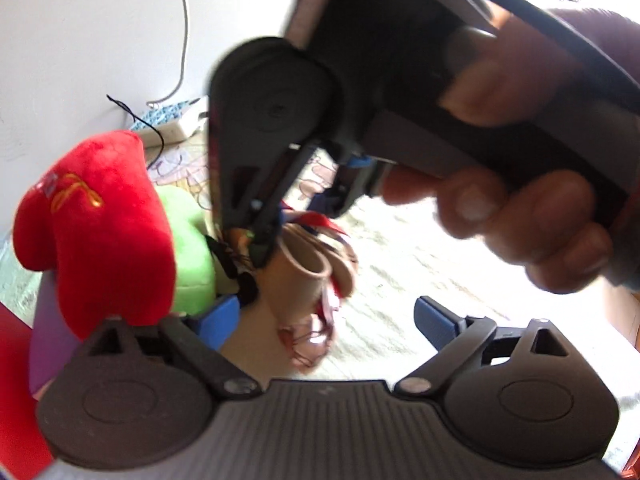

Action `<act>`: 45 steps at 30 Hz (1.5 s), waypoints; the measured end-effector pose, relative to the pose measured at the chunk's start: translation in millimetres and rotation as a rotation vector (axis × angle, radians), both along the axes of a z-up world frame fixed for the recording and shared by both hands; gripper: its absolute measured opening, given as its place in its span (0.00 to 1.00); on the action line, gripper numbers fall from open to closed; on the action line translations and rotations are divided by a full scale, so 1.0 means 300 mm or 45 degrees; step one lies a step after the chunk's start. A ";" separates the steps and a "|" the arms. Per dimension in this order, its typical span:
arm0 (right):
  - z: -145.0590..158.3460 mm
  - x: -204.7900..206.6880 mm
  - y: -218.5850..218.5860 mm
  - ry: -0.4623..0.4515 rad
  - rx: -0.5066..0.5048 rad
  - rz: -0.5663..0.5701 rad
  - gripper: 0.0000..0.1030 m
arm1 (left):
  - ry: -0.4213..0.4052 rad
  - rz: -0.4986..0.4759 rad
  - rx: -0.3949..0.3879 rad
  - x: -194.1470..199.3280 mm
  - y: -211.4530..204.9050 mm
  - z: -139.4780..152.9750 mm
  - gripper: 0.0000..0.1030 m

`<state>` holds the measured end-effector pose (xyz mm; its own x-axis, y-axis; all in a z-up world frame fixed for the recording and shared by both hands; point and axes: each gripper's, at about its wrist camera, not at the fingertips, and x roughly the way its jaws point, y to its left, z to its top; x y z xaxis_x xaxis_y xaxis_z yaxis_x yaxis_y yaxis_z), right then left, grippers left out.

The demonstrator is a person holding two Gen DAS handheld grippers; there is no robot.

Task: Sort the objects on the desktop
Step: 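Lift the sandals with the right gripper and carry them over the red box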

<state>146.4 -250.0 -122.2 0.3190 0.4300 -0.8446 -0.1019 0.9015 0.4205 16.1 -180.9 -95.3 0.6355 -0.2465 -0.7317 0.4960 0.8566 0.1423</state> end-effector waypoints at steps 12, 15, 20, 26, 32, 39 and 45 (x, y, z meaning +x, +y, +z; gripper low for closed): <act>0.003 -0.194 -0.058 -0.004 0.015 -0.089 0.28 | 0.186 -0.057 -0.121 0.012 -0.013 -0.073 0.68; 0.018 -0.227 -0.059 -0.027 -0.010 -0.113 0.27 | 0.186 -0.069 -0.139 -0.016 -0.008 -0.054 0.65; 0.112 -0.310 -0.048 -0.137 -0.001 -0.127 0.26 | 0.078 -0.099 -0.156 -0.095 0.017 0.051 0.64; 0.306 -0.414 0.004 -0.376 0.017 -0.131 0.26 | -0.118 -0.098 -0.216 -0.180 0.115 0.238 0.64; 0.404 -0.400 0.225 -0.493 0.111 -0.058 0.26 | -0.295 -0.006 -0.270 -0.218 0.371 0.478 0.64; 0.476 -0.346 0.540 -0.572 0.228 0.065 0.27 | -0.379 0.205 -0.209 -0.228 0.744 0.561 0.64; 0.529 -0.295 0.809 -0.630 0.322 0.167 0.27 | -0.340 0.327 -0.148 -0.140 1.019 0.497 0.65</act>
